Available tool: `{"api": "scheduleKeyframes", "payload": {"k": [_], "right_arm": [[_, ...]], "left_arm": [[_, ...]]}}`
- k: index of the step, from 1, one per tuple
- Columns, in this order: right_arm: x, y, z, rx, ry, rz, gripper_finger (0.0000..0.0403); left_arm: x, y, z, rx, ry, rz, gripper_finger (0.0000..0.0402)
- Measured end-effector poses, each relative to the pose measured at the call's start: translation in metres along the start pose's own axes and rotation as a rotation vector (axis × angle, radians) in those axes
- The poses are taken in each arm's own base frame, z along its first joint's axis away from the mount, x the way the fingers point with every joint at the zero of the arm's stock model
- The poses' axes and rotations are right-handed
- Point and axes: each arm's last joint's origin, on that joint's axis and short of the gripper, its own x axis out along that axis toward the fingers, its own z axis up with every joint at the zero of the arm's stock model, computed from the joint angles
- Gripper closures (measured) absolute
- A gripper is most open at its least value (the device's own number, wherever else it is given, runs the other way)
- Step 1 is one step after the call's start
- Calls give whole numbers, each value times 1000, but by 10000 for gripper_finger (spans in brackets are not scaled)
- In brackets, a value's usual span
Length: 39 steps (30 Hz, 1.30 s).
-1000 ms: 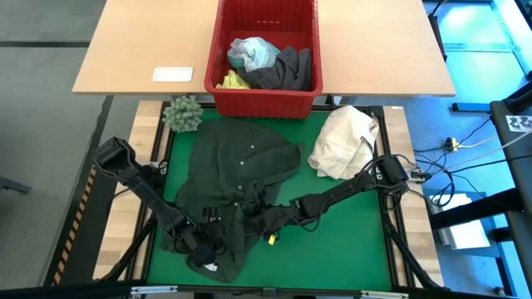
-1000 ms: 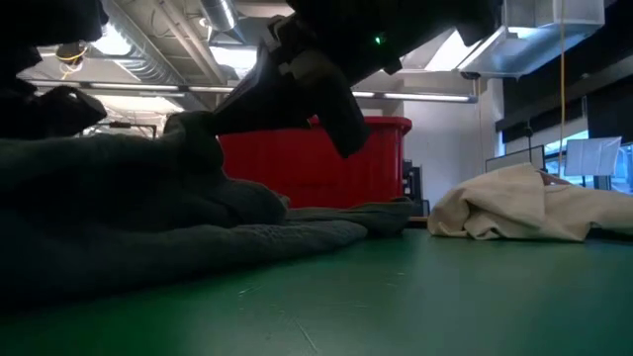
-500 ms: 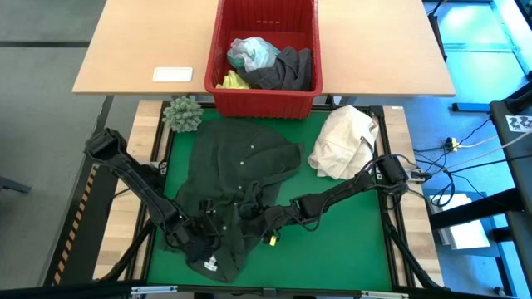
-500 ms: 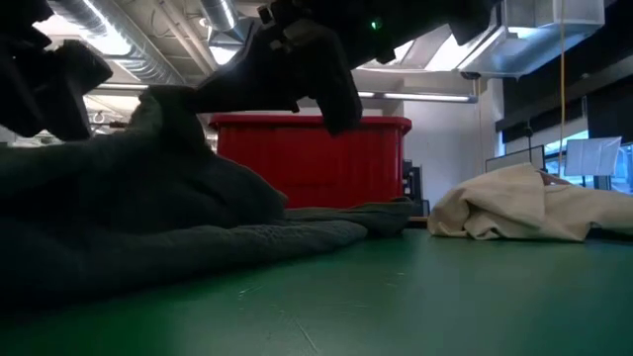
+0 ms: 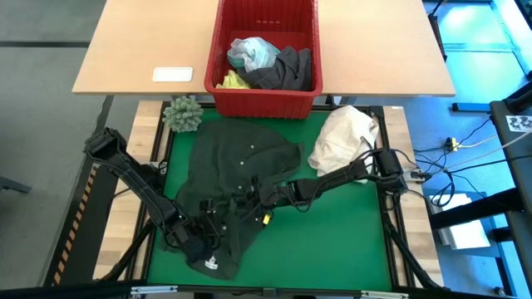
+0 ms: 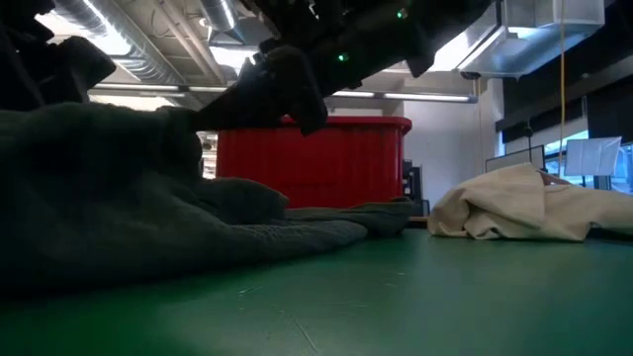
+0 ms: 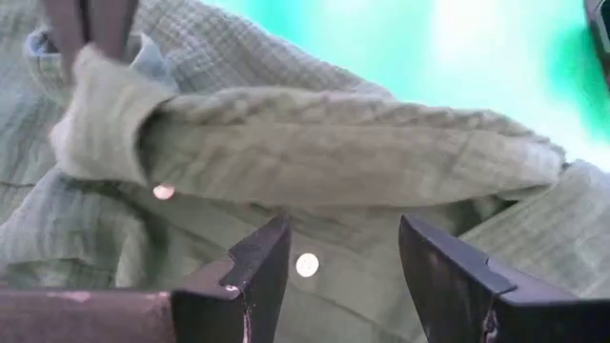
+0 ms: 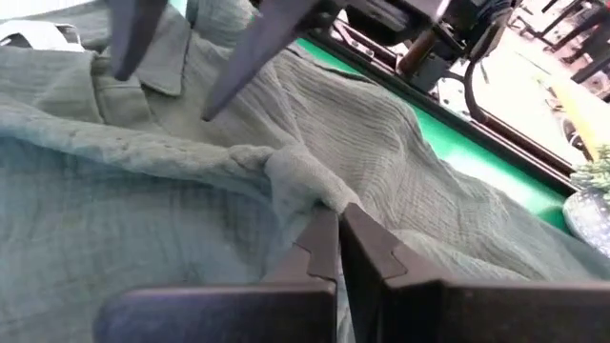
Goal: Fold Laundry from Bin
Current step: Fold the dark green polo
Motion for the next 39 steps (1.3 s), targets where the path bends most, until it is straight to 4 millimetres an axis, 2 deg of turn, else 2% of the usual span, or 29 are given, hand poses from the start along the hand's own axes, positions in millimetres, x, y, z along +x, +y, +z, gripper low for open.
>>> {"api": "scheduleKeyframes", "payload": {"k": [7,15,24,28,39], "right_arm": [[1,-3,-1,7,-33,62,402],[1,-2,-1,7,-32,62,402],[1,-2,-1,6,-31,63,398],[1,-3,-1,6,-28,55,368],[0,-5,-1,19,13,-22,226]], "left_arm": [[-1,-7,9,41,-96,-58,212],[-2,-12,31,106,-308,-49,212],[23,5,38,98,-245,-8,212],[28,7,36,104,-223,6,211],[31,25,15,41,-20,160,211]]}}
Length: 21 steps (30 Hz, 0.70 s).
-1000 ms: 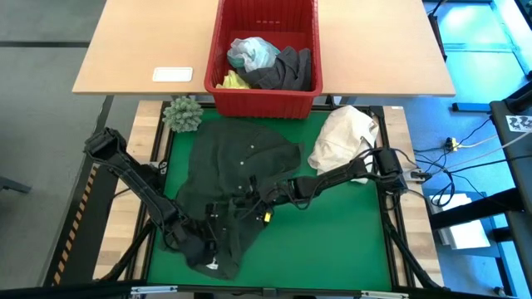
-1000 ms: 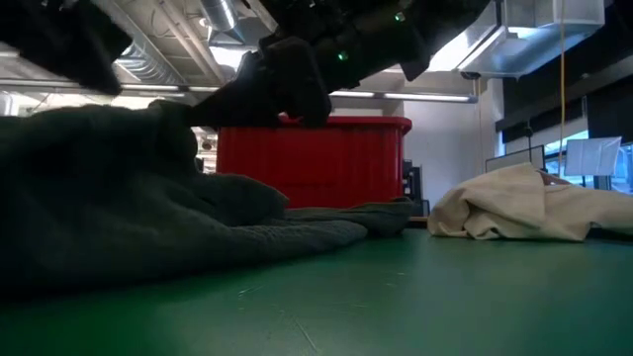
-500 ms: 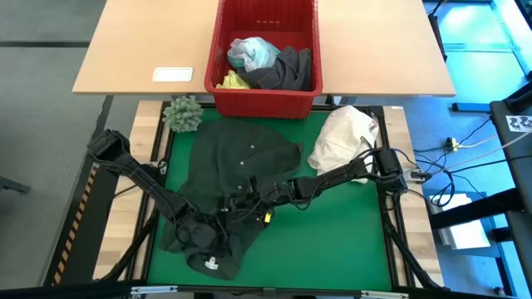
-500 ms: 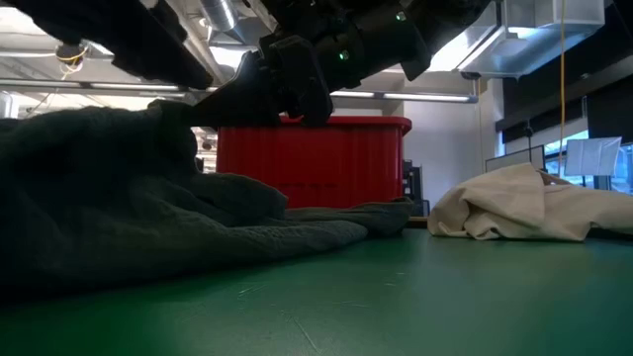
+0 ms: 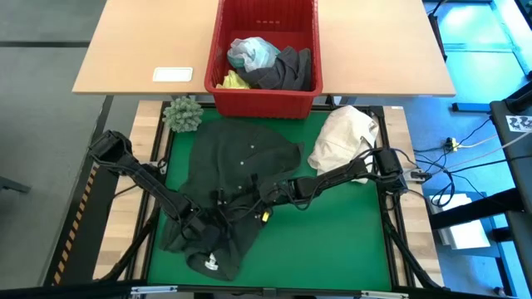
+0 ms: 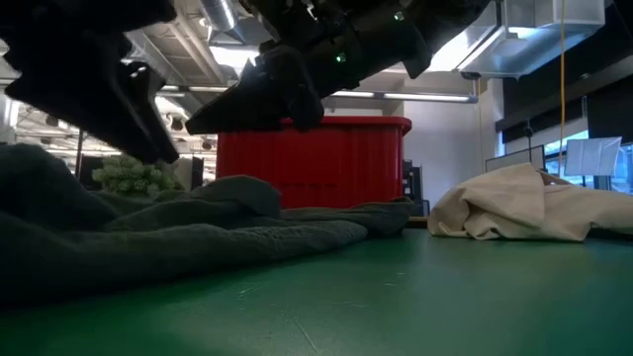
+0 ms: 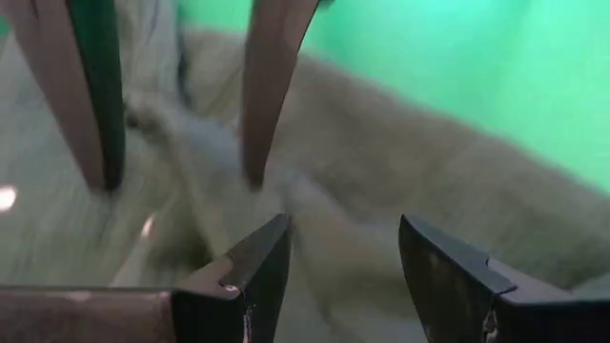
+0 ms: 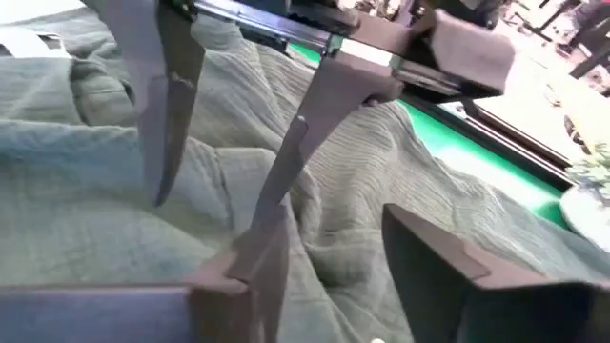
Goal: Fold Laundry from Bin
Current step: Fold the dark green polo
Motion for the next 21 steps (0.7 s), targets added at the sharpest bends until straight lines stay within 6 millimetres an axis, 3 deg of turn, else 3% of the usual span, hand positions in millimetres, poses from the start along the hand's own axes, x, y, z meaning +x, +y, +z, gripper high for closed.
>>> {"api": "scheduleKeyframes", "payload": {"k": [5,12,21], "right_arm": [[-9,-4,5,-33,46,-36,198],[-29,-3,21,-70,86,-69,194],[-56,6,42,-56,121,-95,194]], "left_arm": [[-2,-1,-4,-11,15,9,211],[-3,-1,-4,-70,25,-7,211],[-32,-2,2,-113,-63,-52,211]]}}
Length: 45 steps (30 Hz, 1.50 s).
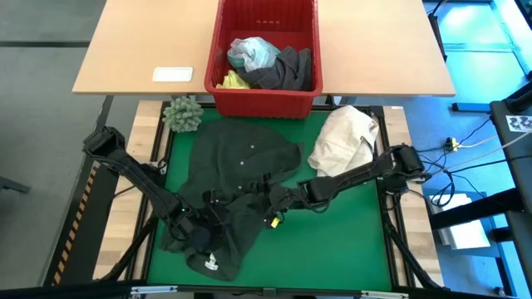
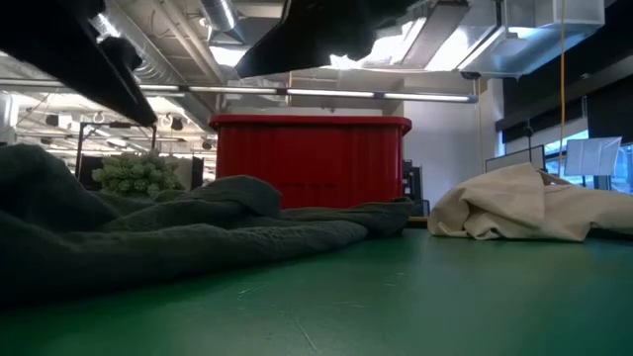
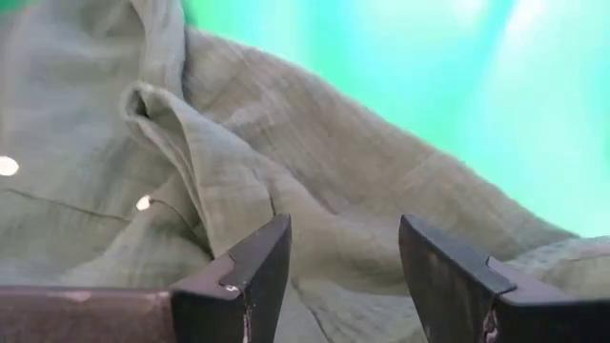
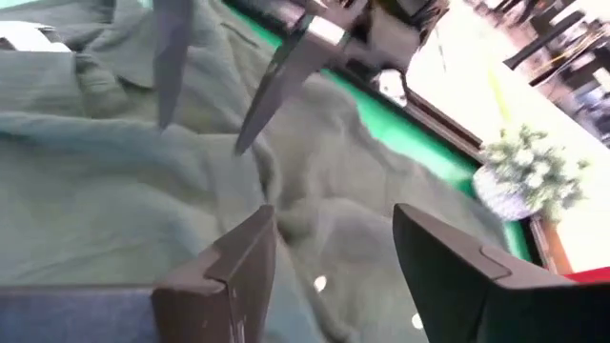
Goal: Fold Laundry from Bin
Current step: Fold the dark green polo
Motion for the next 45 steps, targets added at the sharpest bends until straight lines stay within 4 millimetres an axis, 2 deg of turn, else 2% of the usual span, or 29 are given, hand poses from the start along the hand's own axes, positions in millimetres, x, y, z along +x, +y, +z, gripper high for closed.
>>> {"api": "scheduleKeyframes", "payload": {"k": [5,9,21,25,36,45], "right_arm": [[-9,-2,-7,30,102,34,194],[-13,-2,-26,67,201,53,194],[-50,-20,-118,177,308,-82,194],[-50,-26,-143,160,407,-57,194],[-47,-55,-168,196,479,20,194],[-50,-66,-181,156,539,43,197]], "left_arm": [[-5,-6,-5,-6,-24,1,211],[-3,-11,-11,-1,-13,-3,211],[15,-26,-21,3,-3,-35,211],[23,-31,-24,-2,4,-53,211],[39,-35,-30,-15,38,-82,211],[56,-45,-43,-11,121,-161,212]]}}
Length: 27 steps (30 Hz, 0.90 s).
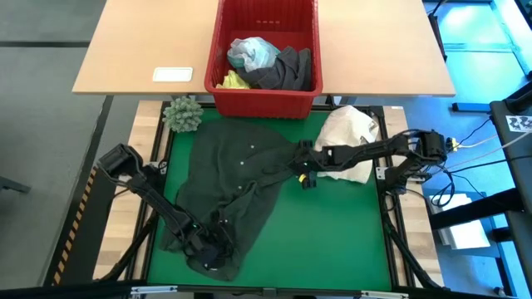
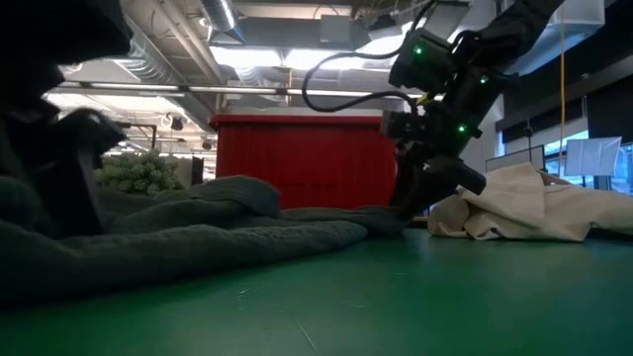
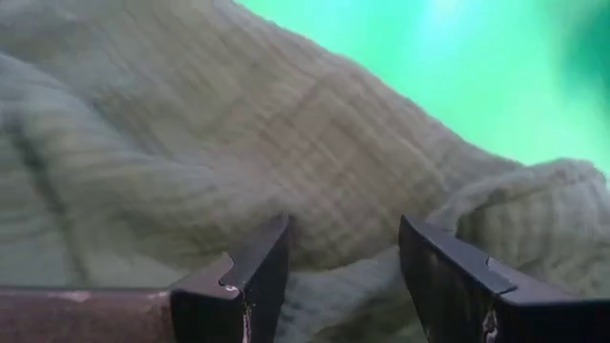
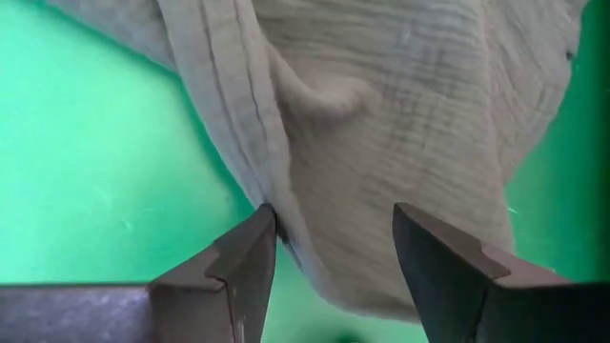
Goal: Fold Laundry from Bin
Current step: Fold the dark green polo
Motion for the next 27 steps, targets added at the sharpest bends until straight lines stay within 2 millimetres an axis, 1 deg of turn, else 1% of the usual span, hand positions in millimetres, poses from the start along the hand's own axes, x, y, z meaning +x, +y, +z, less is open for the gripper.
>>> {"api": "scheduleKeyframes", "payload": {"k": [3,6,10,14,19,21,25,27], "right_arm": [[1,-3,-1,-16,1,7,217],[1,-4,-2,-37,1,9,250],[1,-3,-2,-56,-4,26,294],[1,-3,-2,-65,-1,24,329],[1,-5,-2,-88,15,-29,390],[0,-6,0,-91,15,-48,395],[-3,-12,9,-94,6,-106,388],[-6,-16,15,-99,-10,-125,396]], "left_arm": [[5,-3,-3,-7,19,-38,212],[8,-6,-3,-17,35,-85,212],[6,-9,-5,-13,47,-116,212],[5,-11,-6,-9,61,-135,212],[4,-14,-8,0,86,-175,212],[3,-15,-9,4,96,-189,212],[2,-18,-11,11,113,-220,212],[1,-20,-11,16,112,-234,212]]}}
